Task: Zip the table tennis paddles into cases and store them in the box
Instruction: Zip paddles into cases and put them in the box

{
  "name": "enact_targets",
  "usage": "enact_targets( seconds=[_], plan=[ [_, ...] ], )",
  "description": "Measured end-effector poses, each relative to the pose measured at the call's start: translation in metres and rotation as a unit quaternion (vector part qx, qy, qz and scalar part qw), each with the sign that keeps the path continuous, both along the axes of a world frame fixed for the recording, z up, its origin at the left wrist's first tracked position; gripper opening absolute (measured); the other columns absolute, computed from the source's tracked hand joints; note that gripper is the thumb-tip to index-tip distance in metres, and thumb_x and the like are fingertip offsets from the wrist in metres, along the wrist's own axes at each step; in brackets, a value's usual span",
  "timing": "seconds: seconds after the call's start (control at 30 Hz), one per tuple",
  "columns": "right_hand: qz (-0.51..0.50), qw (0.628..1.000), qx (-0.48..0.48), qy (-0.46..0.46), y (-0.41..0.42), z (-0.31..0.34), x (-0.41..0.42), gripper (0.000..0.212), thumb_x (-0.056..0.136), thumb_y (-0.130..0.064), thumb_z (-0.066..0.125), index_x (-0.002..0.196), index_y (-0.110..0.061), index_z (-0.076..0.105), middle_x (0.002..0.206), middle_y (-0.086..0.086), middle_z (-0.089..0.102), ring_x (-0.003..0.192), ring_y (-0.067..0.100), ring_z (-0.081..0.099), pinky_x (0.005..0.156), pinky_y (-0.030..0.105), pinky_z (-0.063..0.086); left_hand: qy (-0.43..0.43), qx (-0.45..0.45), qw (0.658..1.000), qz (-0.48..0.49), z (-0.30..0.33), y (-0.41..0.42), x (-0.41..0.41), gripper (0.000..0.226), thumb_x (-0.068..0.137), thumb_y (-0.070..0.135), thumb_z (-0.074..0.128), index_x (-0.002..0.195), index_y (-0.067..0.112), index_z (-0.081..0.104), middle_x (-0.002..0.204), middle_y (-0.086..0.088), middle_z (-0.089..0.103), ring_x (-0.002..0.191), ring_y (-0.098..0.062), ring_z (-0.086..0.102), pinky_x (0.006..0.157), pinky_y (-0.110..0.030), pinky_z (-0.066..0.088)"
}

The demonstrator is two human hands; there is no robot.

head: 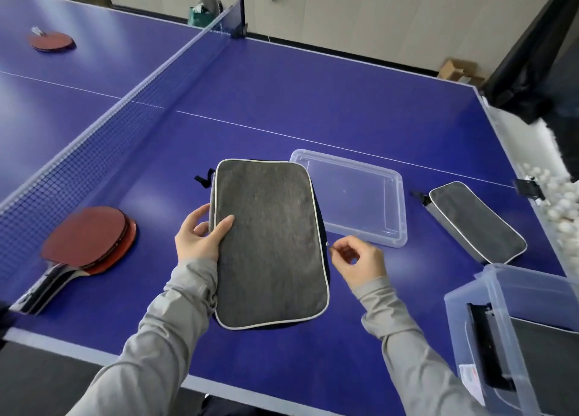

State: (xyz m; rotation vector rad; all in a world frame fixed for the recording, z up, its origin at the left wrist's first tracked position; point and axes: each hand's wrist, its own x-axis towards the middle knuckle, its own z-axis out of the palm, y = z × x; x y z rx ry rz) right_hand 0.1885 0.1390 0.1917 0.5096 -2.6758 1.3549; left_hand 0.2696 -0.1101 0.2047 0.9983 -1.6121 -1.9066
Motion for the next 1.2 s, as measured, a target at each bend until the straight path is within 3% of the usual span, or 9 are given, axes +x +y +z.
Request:
enact_targets(
  seconds=[0.2, 0.37, 0.43, 0.53, 0.63, 0.77, 0.87, 1.03, 1.2],
  plan=[
    [-0.033, 0.999, 0.017, 0.017, -0.049, -0.007, 0.012, 0.011, 0.071, 0.002, 0.073, 0.068, -0.003, 0.064, 0.059, -0.005, 0.057, 0.063, 0.004, 0.052, 0.059, 0.001, 0.039, -0.014, 0.026, 0.997, 0.065, -0.011, -0.061, -0.026, 0.036, 0.071, 0.024, 0.08, 0.101, 0.028, 0.061, 0.079, -0.004, 0.068, 0.061, -0.013, 0.061, 0.066, -0.027, 0.052],
    [-0.076, 0.997, 0.007, -0.002, -0.084, -0.013, 0.027, 0.012, 0.069, 0.006, 0.071, 0.067, -0.003, 0.063, 0.058, -0.004, 0.056, 0.06, 0.005, 0.051, 0.058, 0.002, 0.039, -0.038, 0.031, 0.992, 0.115, -0.018, -0.087, -0.044, 0.045, 0.073, 0.022, 0.077, 0.114, 0.016, 0.059, 0.068, 0.004, 0.057, 0.051, 0.0, 0.055, 0.053, -0.01, 0.045],
    [-0.088, 0.996, 0.002, 0.002, -0.097, -0.015, 0.034, 0.013, 0.069, 0.006, 0.071, 0.067, -0.003, 0.063, 0.058, -0.004, 0.056, 0.059, 0.005, 0.051, 0.058, 0.001, 0.038, -0.05, 0.046, 0.988, 0.137, -0.021, -0.091, -0.047, 0.045, 0.074, 0.024, 0.076, 0.115, 0.016, 0.057, 0.068, 0.005, 0.055, 0.056, -0.004, 0.055, 0.06, -0.014, 0.044],
    [-0.115, 0.993, -0.012, -0.004, -0.114, -0.017, 0.046, 0.012, 0.069, 0.006, 0.071, 0.067, -0.003, 0.063, 0.059, -0.005, 0.058, 0.061, 0.004, 0.053, 0.058, 0.001, 0.039, -0.068, 0.057, 0.983, 0.16, -0.024, -0.092, -0.051, 0.047, 0.077, 0.025, 0.073, 0.118, 0.015, 0.053, 0.068, 0.008, 0.049, 0.062, -0.008, 0.053, 0.055, -0.008, 0.038],
    [-0.138, 0.99, -0.016, -0.013, -0.126, -0.02, 0.058, 0.012, 0.07, 0.005, 0.071, 0.068, -0.005, 0.064, 0.062, -0.005, 0.059, 0.062, 0.006, 0.054, 0.057, 0.005, 0.041, -0.08, 0.067, 0.979, 0.173, -0.026, -0.087, -0.053, 0.051, 0.079, 0.024, 0.071, 0.123, 0.012, 0.049, 0.074, 0.006, 0.051, 0.071, -0.013, 0.053, 0.058, -0.007, 0.034],
    [-0.129, 0.991, -0.015, -0.011, -0.142, -0.024, 0.08, 0.011, 0.072, 0.003, 0.07, 0.069, -0.005, 0.063, 0.064, -0.004, 0.06, 0.063, 0.008, 0.054, 0.058, 0.009, 0.042, -0.092, 0.099, 0.972, 0.193, -0.03, -0.078, -0.056, 0.051, 0.08, 0.025, 0.069, 0.124, 0.014, 0.046, 0.092, 0.0, 0.054, 0.061, 0.002, 0.048, 0.05, 0.006, 0.032],
    [-0.109, 0.993, -0.032, -0.016, -0.154, -0.027, 0.098, 0.008, 0.073, 0.0, 0.069, 0.07, -0.006, 0.063, 0.065, 0.0, 0.062, 0.061, 0.008, 0.054, 0.058, 0.014, 0.045, -0.096, 0.122, 0.964, 0.216, -0.03, -0.071, -0.058, 0.051, 0.081, 0.026, 0.067, 0.125, 0.015, 0.041, 0.099, -0.002, 0.057, 0.069, -0.009, 0.054, 0.052, 0.0, 0.034],
    [-0.1, 0.992, -0.06, -0.04, -0.164, -0.029, 0.111, 0.005, 0.075, -0.003, 0.067, 0.072, -0.005, 0.064, 0.066, 0.002, 0.064, 0.062, 0.01, 0.056, 0.057, 0.021, 0.049, -0.123, 0.145, 0.952, 0.239, -0.029, -0.058, -0.057, 0.053, 0.083, 0.028, 0.065, 0.127, 0.018, 0.036, 0.107, -0.006, 0.06, 0.079, -0.017, 0.056, 0.074, -0.022, 0.038],
    [-0.084, 0.994, -0.068, -0.022, -0.17, -0.032, 0.116, 0.003, 0.076, -0.007, 0.067, 0.073, -0.006, 0.065, 0.067, 0.002, 0.064, 0.061, 0.009, 0.054, 0.056, 0.021, 0.048, -0.124, 0.14, 0.949, 0.253, -0.029, -0.046, -0.055, 0.052, 0.084, 0.026, 0.064, 0.126, 0.017, 0.035, 0.112, -0.012, 0.061, 0.082, -0.021, 0.057, 0.078, -0.025, 0.04]
  ],
)
